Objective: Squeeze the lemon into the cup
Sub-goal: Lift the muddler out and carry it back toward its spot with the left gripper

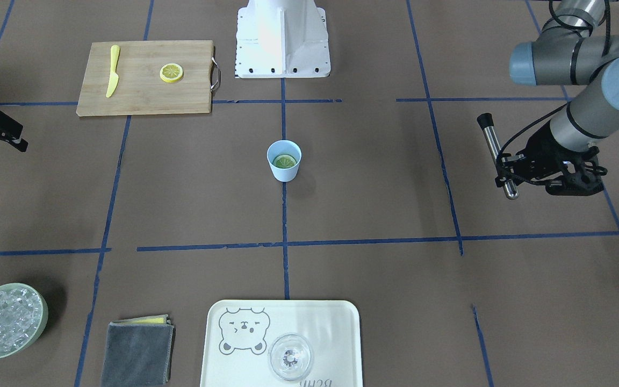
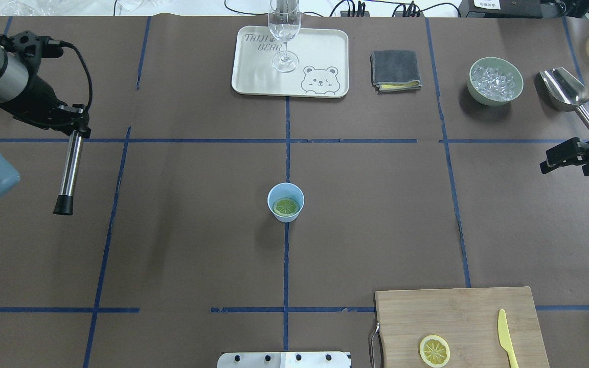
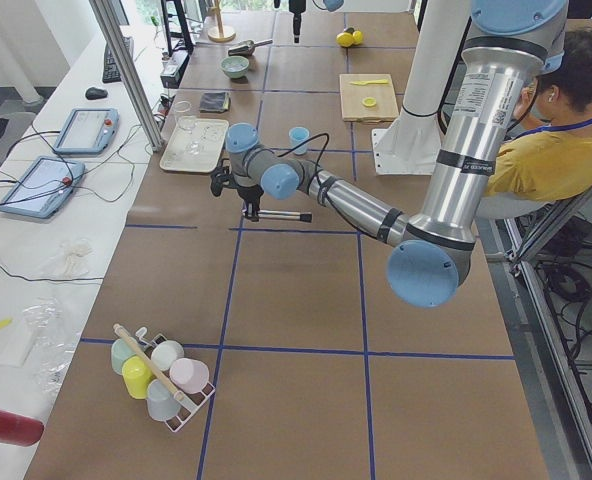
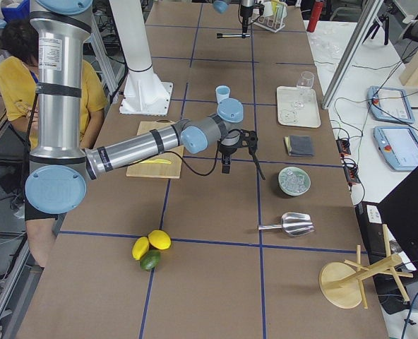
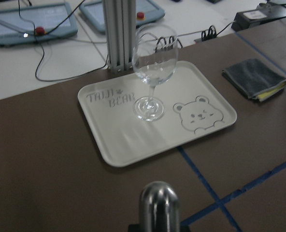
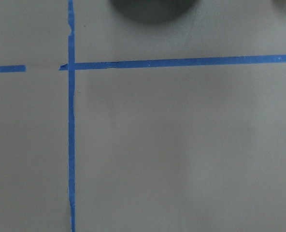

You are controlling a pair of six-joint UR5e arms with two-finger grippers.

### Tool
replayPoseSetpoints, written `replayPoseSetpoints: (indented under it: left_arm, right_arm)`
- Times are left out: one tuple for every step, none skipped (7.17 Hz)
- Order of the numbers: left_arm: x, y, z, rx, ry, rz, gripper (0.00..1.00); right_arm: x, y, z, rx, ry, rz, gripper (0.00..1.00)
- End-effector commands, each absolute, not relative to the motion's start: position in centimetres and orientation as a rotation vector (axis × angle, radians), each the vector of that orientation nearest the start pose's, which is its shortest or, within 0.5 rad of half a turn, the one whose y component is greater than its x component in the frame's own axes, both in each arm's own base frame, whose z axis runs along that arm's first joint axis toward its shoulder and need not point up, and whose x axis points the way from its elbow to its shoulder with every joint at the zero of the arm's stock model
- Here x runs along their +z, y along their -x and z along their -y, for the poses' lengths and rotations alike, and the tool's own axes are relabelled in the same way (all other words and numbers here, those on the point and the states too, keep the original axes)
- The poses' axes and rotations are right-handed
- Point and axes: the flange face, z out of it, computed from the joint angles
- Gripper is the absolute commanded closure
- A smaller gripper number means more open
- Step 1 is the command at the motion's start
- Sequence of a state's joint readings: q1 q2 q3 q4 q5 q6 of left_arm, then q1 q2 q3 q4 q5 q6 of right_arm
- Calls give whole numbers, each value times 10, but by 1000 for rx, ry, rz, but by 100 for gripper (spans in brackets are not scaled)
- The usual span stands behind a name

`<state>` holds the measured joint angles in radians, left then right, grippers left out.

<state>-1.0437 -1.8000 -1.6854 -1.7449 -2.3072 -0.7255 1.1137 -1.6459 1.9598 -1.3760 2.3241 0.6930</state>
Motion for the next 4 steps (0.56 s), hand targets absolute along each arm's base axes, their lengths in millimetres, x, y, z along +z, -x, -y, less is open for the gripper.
replayPoseSetpoints:
  left_arm:
    - [543,-243,554,42,59,-846,100]
    - [567,-241,551,105,15,-856,100]
    - [578,-238,552,102,-26,-815,100]
    - [581,-235,553,80,-39,-786,100]
  right_arm:
    - [479,146,444,28,-6,882,0]
    - [479,146,445,28,-7,881,0]
    - [478,146,444,27,-10,882,0]
    - [477,146,444,26,-10,884,0]
